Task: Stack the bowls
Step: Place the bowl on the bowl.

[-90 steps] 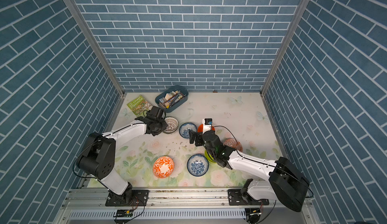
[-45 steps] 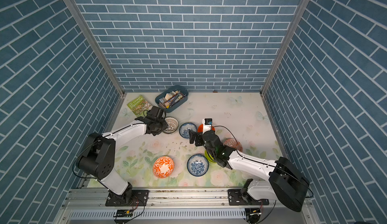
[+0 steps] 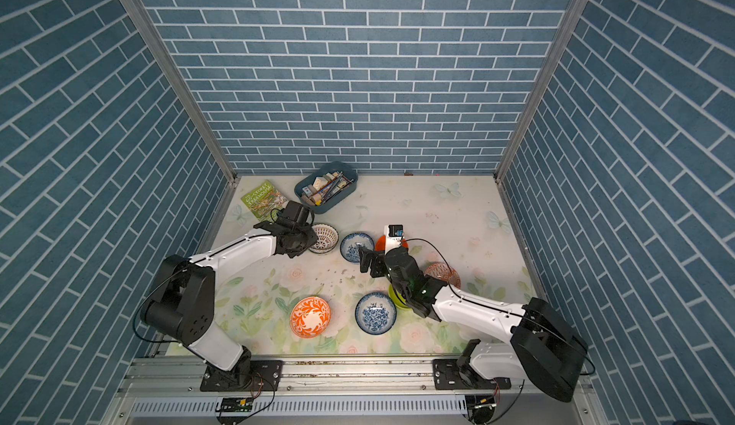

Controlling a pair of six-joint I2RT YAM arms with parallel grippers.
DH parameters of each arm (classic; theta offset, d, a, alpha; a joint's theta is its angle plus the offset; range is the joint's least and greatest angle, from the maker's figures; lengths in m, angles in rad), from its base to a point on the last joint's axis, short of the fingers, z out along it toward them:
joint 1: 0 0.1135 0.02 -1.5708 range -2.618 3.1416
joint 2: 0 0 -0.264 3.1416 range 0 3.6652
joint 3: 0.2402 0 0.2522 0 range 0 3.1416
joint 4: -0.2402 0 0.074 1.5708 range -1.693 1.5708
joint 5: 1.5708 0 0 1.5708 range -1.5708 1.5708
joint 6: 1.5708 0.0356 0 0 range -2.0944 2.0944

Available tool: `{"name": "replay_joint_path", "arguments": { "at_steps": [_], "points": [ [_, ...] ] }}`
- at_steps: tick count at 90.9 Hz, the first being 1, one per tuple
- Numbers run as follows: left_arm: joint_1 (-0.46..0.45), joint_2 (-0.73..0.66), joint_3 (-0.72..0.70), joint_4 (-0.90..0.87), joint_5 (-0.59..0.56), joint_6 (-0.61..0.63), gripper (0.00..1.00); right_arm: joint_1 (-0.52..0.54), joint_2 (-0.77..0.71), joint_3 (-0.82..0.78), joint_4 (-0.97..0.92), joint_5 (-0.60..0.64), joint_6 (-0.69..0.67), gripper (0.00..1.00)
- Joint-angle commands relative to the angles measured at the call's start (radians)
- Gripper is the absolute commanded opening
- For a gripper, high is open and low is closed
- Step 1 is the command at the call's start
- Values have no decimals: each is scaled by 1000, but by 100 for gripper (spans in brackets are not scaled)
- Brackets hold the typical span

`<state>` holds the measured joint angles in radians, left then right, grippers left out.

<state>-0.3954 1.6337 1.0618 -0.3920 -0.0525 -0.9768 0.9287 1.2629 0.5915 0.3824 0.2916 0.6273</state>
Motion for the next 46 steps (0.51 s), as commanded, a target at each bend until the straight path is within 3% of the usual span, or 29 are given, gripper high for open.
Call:
{"name": "replay_joint_path", "arguments": {
  "at_steps": [1, 46],
  "points": [
    [-6, -28, 13, -35, -21, 4, 34, -3, -10, -5, 13, 9, -23, 98],
    [-5, -64, 14, -84, -49, 23, 31, -3, -11, -7, 13, 11, -21, 98]
  ]
}}
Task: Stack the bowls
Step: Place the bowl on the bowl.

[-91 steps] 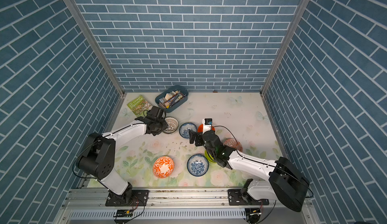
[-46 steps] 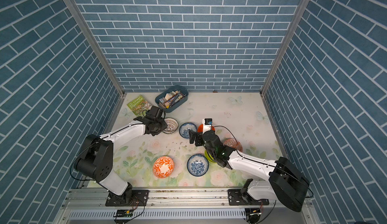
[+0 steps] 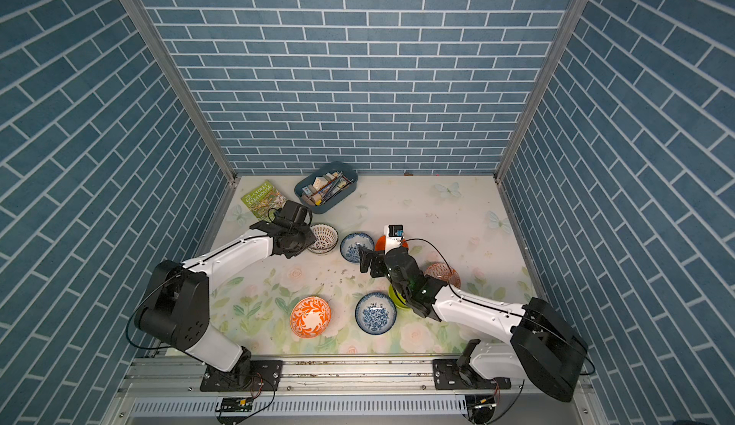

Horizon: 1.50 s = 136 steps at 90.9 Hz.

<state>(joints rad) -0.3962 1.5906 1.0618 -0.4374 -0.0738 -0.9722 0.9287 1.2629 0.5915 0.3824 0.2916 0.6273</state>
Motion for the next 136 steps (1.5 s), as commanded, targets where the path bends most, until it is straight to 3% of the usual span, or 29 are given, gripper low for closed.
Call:
{"name": "replay_joint_path", "arguments": {
  "at_steps": [1, 43, 92, 113, 136],
  "points": [
    [-5, -20, 13, -38, -27, 20, 31, -3, -11, -7, 13, 11, -21, 98],
    [-6, -5, -16, -9, -12, 21, 13, -3, -14, -9, 16, 13, -21, 98],
    [-5, -33, -99, 114, 32, -14, 7, -4, -10, -7, 16, 14, -21, 98],
    [-6, -56, -93, 99, 13, -14, 36, -4, -11, -5, 10, 14, -21, 98],
    [-10, -151, -126, 90, -5, -1, 53, -8, -17, -1, -34, 12, 9, 99]
  ]
}}
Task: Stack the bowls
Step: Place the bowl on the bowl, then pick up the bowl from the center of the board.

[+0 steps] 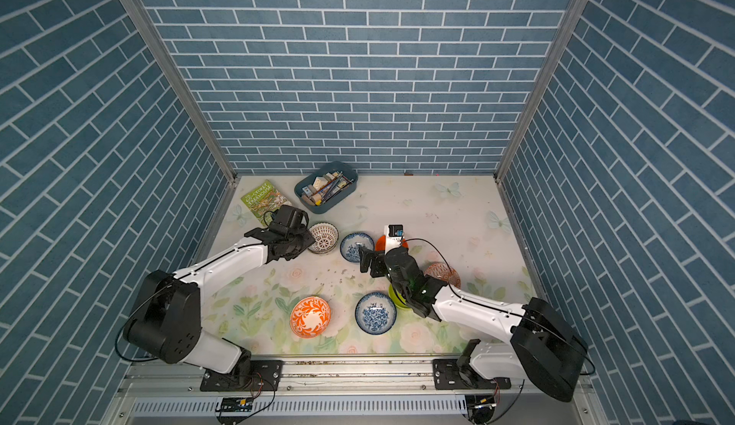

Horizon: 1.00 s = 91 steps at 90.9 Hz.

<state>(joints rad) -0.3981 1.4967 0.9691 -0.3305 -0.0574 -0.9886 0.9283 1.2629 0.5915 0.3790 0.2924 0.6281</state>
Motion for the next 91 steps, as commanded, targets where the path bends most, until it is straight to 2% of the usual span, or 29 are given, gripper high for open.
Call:
{"name": "replay_joint_path", "arguments": {
  "at_steps": [1, 22, 46, 58, 67, 83, 91],
  "points": [
    [-8, -64, -38, -16, -24, 16, 53, -8, -17, 1, -37, 11, 12, 99],
    [-31, -271, -227, 47, -27, 56, 65, -41, -16, 125, -376, -25, 124, 98],
    [-89, -449, -490, 255, 60, 101, 69, -34, -92, 93, -532, -253, 231, 89],
    [-138, -504, -586, 349, 56, 99, 72, -6, -141, 66, -650, -242, 265, 85],
    [-147, -528, -607, 378, 60, 98, 74, 9, -212, 46, -740, -216, 297, 84],
    [-150, -540, -635, 430, 65, 91, 87, 13, -333, -25, -805, -228, 350, 80],
    [-150, -536, -641, 454, 73, 95, 99, 16, -348, -48, -822, -248, 362, 76]
  ]
}}
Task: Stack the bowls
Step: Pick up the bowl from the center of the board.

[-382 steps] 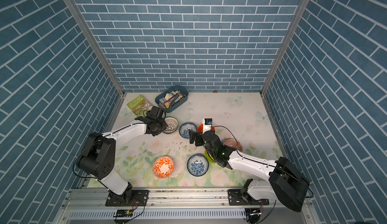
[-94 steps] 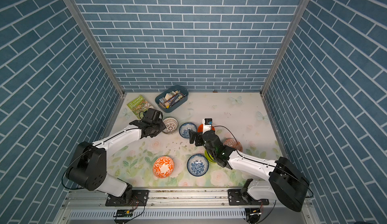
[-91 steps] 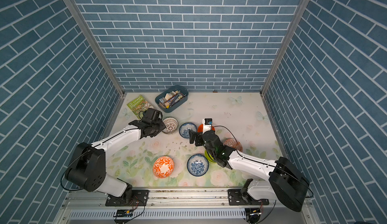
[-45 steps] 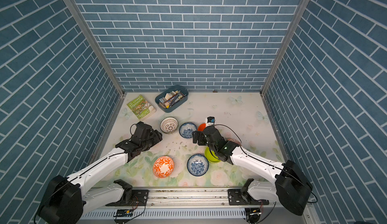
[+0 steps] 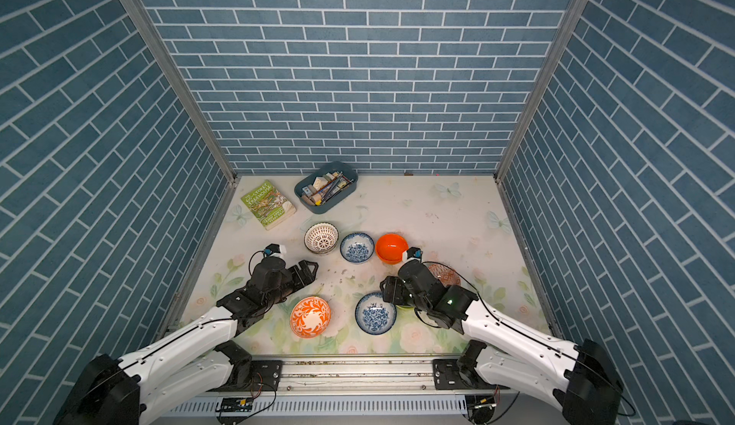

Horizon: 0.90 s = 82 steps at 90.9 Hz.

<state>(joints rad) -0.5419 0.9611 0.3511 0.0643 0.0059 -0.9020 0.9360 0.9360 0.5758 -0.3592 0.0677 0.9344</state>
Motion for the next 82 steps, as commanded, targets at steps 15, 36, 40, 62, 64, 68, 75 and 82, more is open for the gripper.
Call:
{"name": "replay_joint_path", "arguments": {
  "at_steps": [15, 36, 40, 62, 64, 68, 75, 82],
  "points": [
    [-5, 4, -21, 51, -1, 21, 100, 36, -30, -72, -93, -59, 79, 70],
    [-5, -14, -28, 46, -17, 21, 100, 72, -29, -103, -109, -71, 108, 58],
    [-6, -18, -32, 47, -20, 20, 100, 80, -23, -103, -106, -74, 112, 55],
    [-6, -21, -37, 48, -30, 15, 100, 112, 18, -106, -88, -60, 130, 54],
    [-6, -20, -37, 48, -31, 16, 100, 113, 19, -104, -90, -57, 131, 56],
    [-6, -21, -36, 48, -32, 18, 100, 115, 19, -99, -98, -47, 129, 57],
    [-6, -18, -36, 48, -33, 18, 100, 116, 11, -81, -127, -24, 127, 58],
    [-6, -15, -36, 49, -32, 19, 100, 115, 2, -56, -163, 0, 117, 59]
  ]
}}
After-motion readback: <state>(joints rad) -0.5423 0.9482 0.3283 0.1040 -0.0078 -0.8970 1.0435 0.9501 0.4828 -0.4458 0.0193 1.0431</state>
